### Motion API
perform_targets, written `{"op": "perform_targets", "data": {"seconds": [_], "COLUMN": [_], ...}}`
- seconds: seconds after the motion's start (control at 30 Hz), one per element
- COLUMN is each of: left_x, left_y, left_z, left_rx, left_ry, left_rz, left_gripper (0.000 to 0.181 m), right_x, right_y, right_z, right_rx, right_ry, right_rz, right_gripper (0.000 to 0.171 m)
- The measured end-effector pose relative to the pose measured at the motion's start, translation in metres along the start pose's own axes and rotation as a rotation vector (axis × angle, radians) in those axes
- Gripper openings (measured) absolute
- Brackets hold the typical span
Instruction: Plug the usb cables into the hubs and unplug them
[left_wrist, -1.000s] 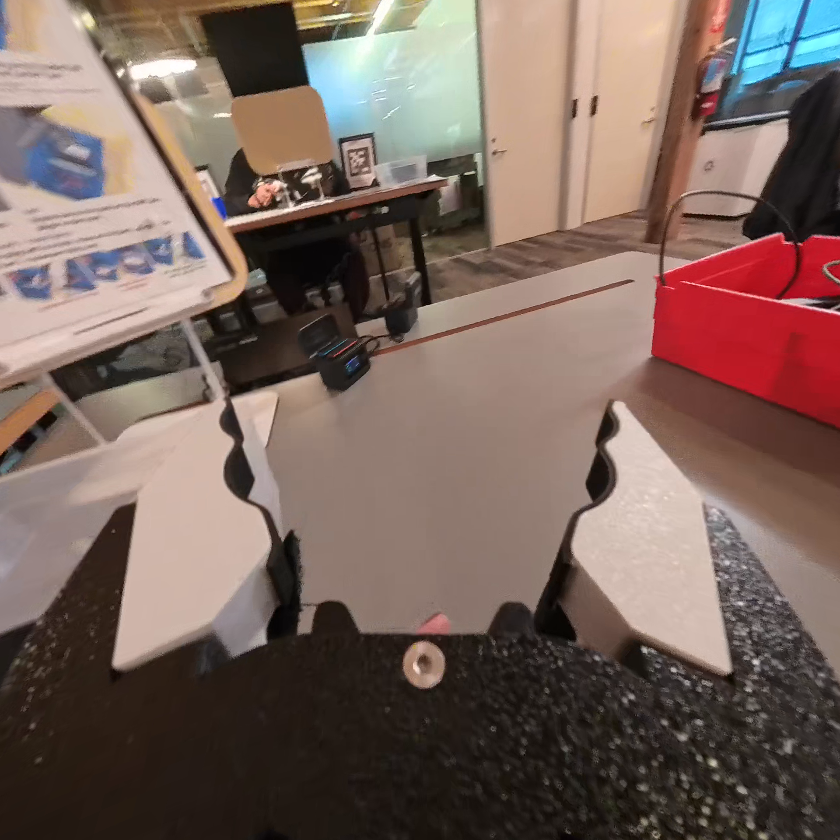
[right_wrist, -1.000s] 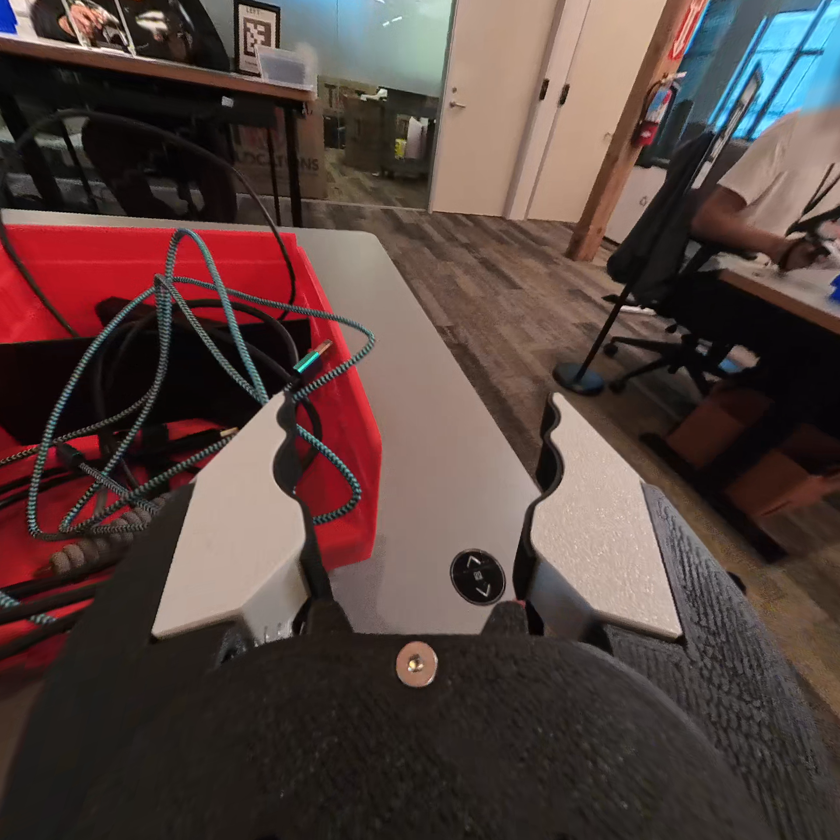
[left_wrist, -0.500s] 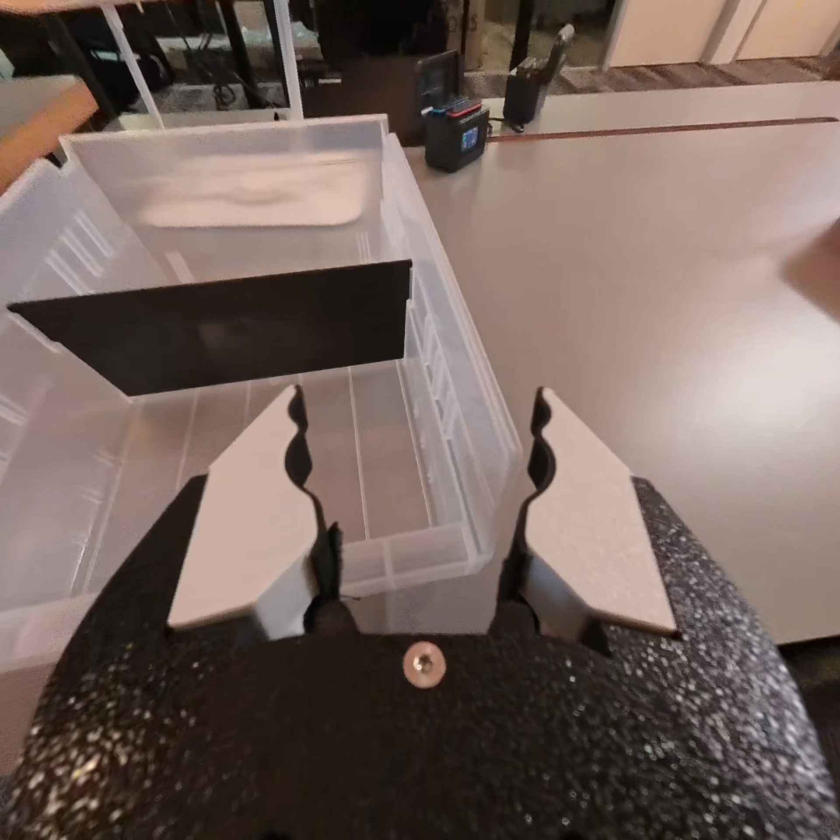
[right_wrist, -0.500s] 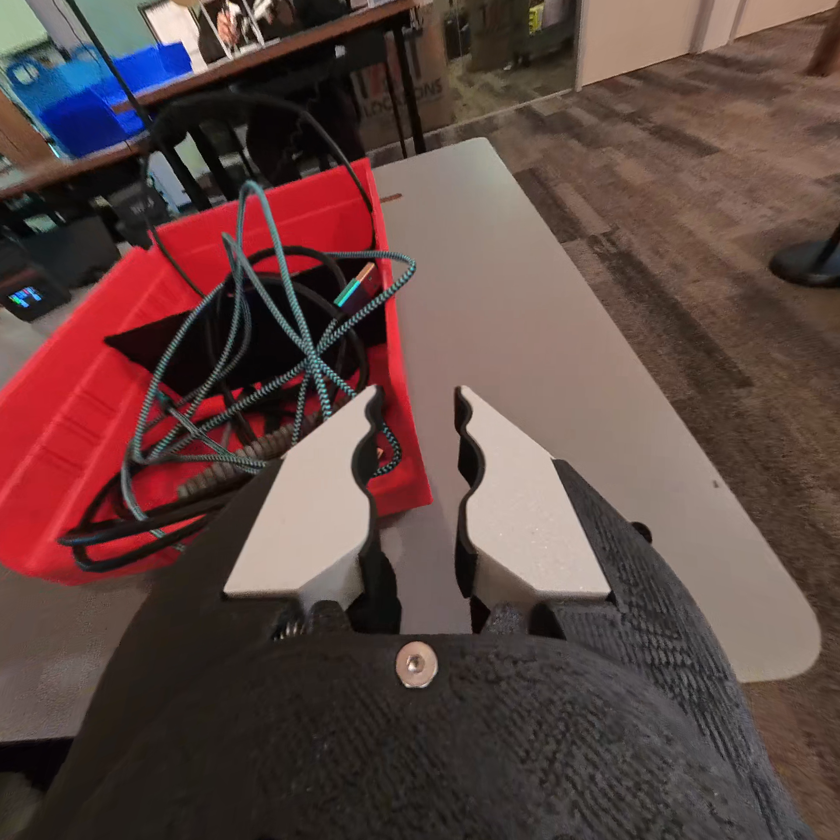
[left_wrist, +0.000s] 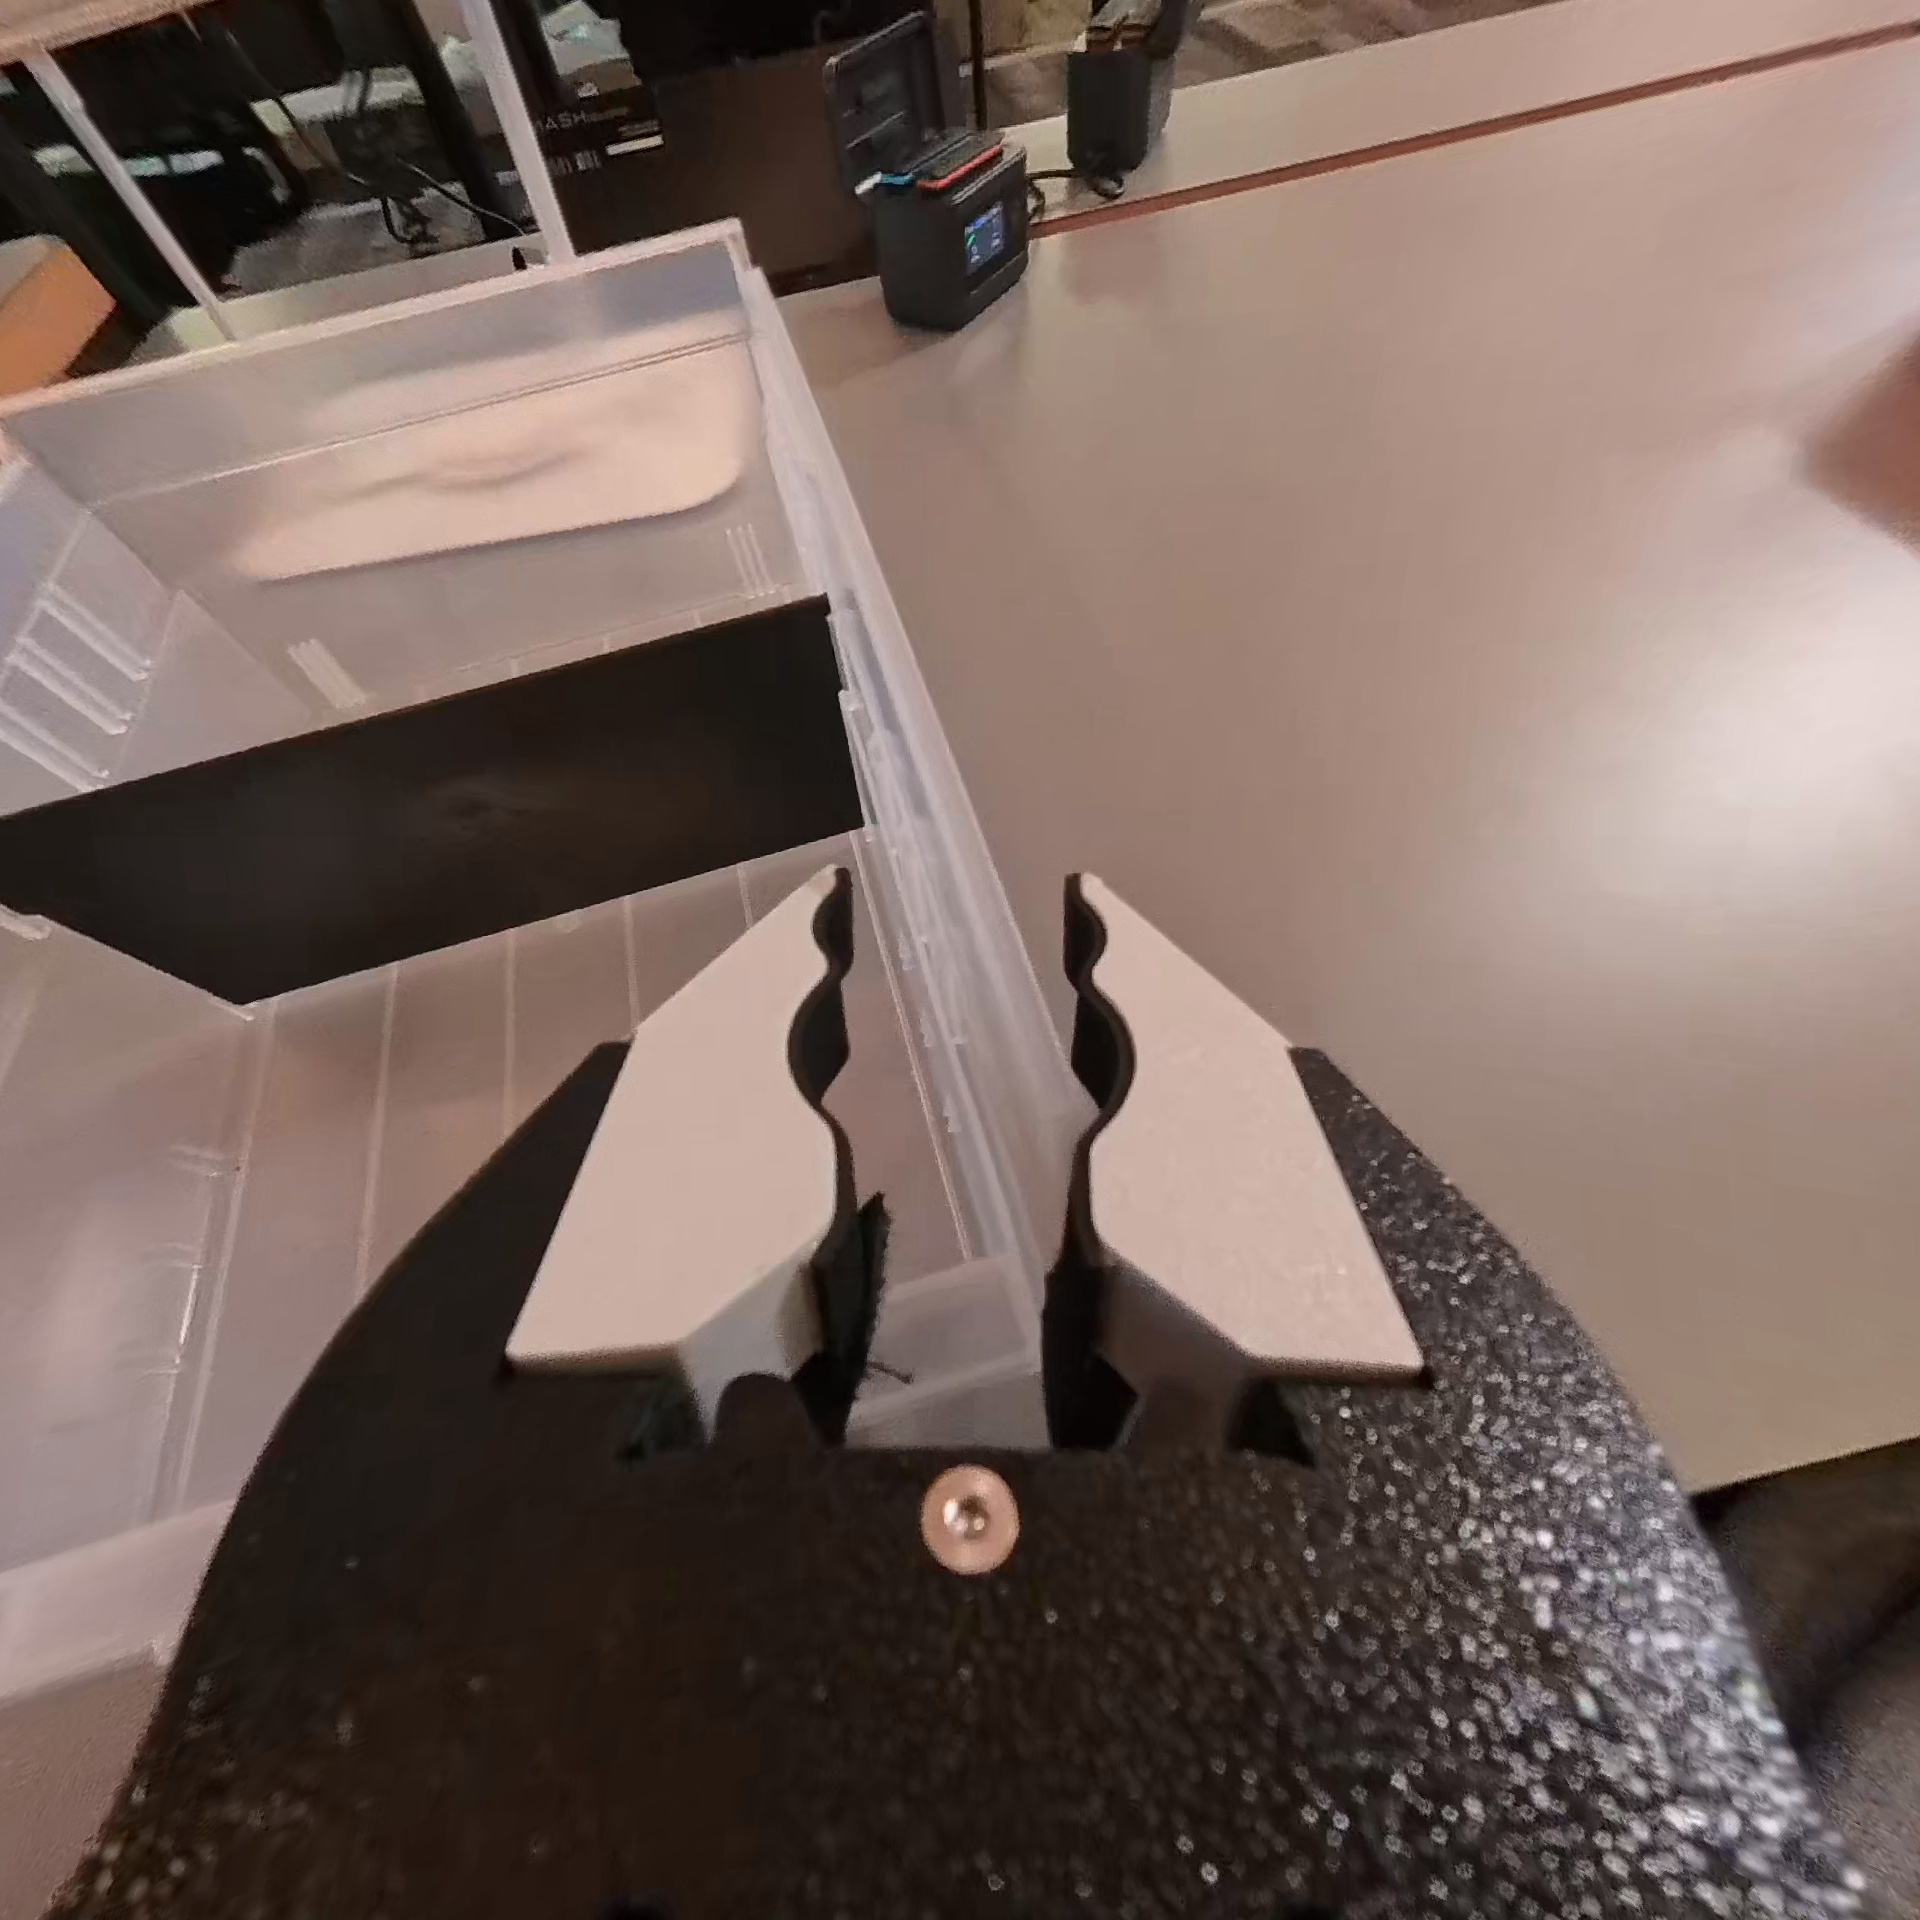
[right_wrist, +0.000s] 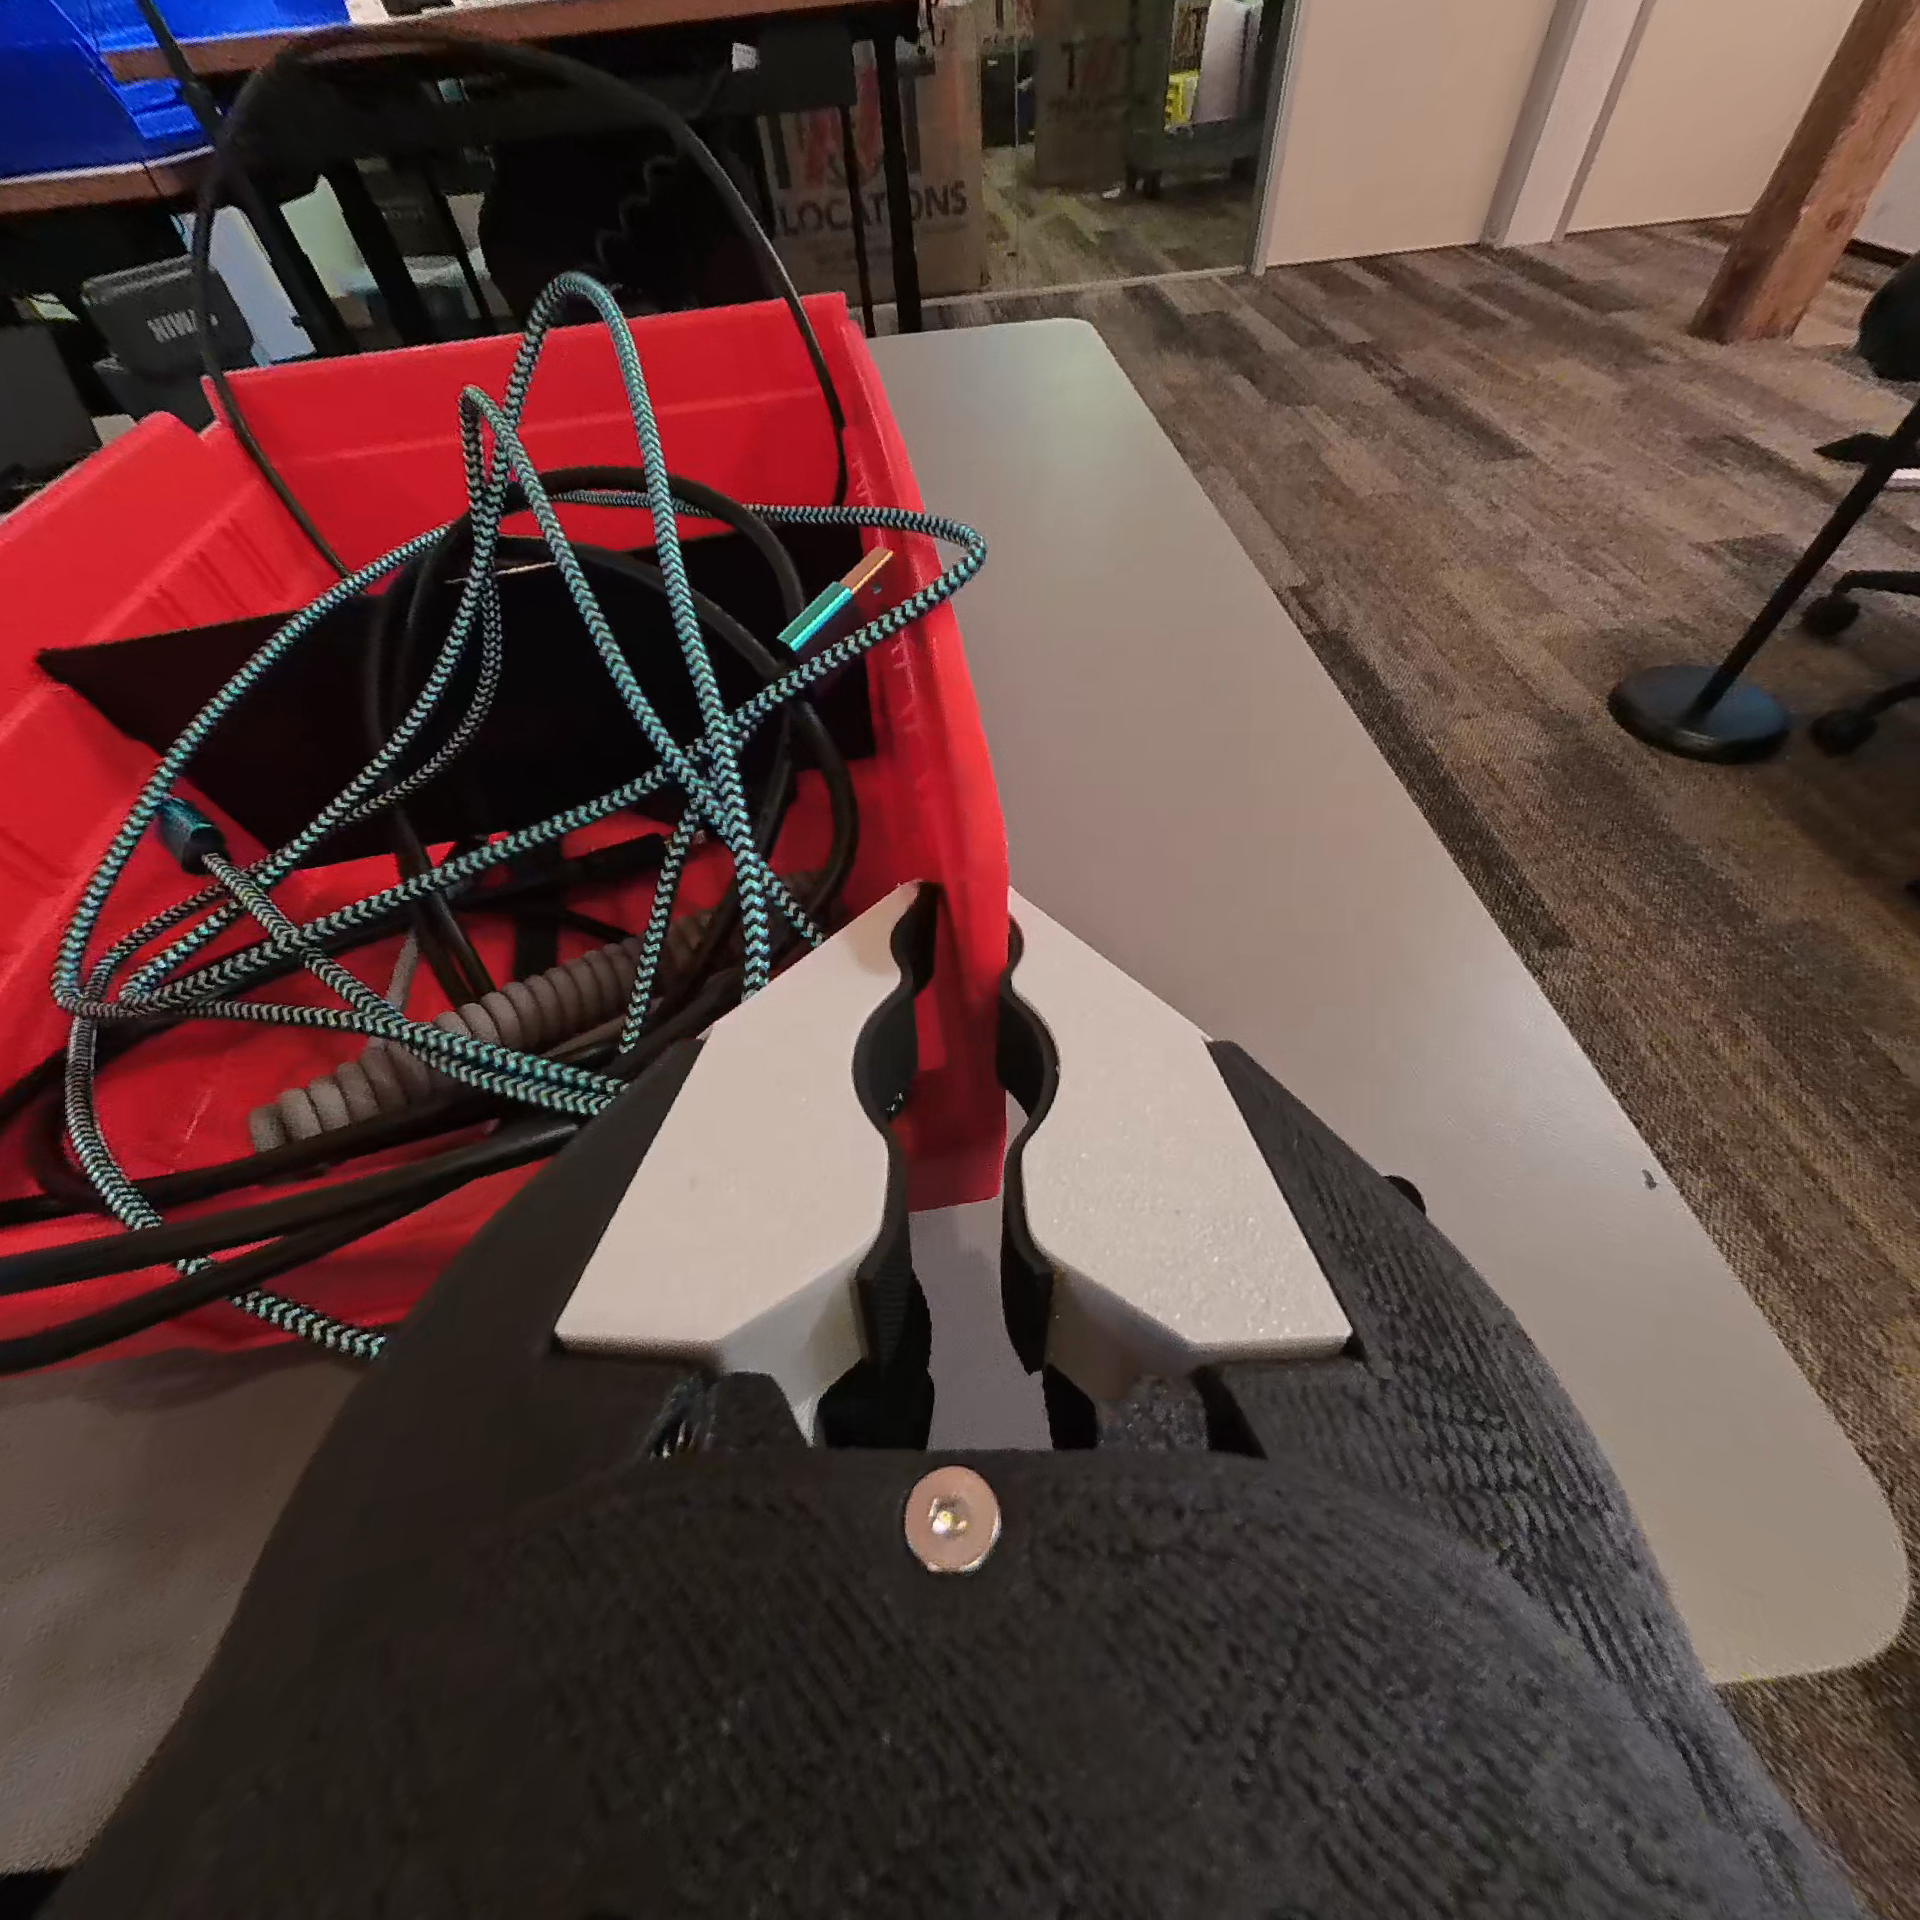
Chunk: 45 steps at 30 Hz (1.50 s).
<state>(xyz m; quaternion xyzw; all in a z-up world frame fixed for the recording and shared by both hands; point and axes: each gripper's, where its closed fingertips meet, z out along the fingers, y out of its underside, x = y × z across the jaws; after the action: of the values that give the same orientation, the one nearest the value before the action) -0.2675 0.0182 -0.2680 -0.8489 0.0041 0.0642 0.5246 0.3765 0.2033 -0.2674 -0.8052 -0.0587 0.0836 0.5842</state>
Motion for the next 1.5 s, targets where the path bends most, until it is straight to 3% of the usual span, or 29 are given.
{"op": "perform_targets", "data": {"seconds": [0.03,0.17,0.53,0.67,1.13,1.3,1.5], "left_x": [0.000,0.002,0.011,0.012,0.069,0.076,0.059], "left_y": [0.001,0.005,0.011,0.013,0.045,0.049,0.009], "left_z": [0.001,0.001,-0.012,-0.023,-0.102,-0.127,-0.173], "left_rx": [-0.006,-0.041,-0.052,-0.045,0.073,0.073,0.212], "left_ry": [-0.010,-0.018,0.047,0.071,0.696,0.786,0.769], "left_rz": [0.022,0.108,0.162,0.199,0.501,0.507,0.449], "left_gripper": [0.037,0.025,0.017,0.004,0.003,0.003,0.005], "right_x": [0.000,-0.011,-0.047,-0.067,-0.139,-0.170,-0.234], "right_y": [0.000,0.002,0.006,0.007,0.002,-0.004,-0.004], "right_z": [0.000,-0.003,-0.003,-0.002,0.030,0.058,0.072], "right_rx": [0.001,-0.003,-0.033,-0.034,-0.055,-0.101,-0.072], "right_ry": [-0.005,-0.114,-0.273,-0.316,-0.621,-0.658,-0.704], "right_rz": [0.000,0.000,-0.172,-0.252,-0.332,-0.302,-0.303], "right_gripper": [0.006,0.001,0.007,0.007,0.004,0.001,0.001]}}
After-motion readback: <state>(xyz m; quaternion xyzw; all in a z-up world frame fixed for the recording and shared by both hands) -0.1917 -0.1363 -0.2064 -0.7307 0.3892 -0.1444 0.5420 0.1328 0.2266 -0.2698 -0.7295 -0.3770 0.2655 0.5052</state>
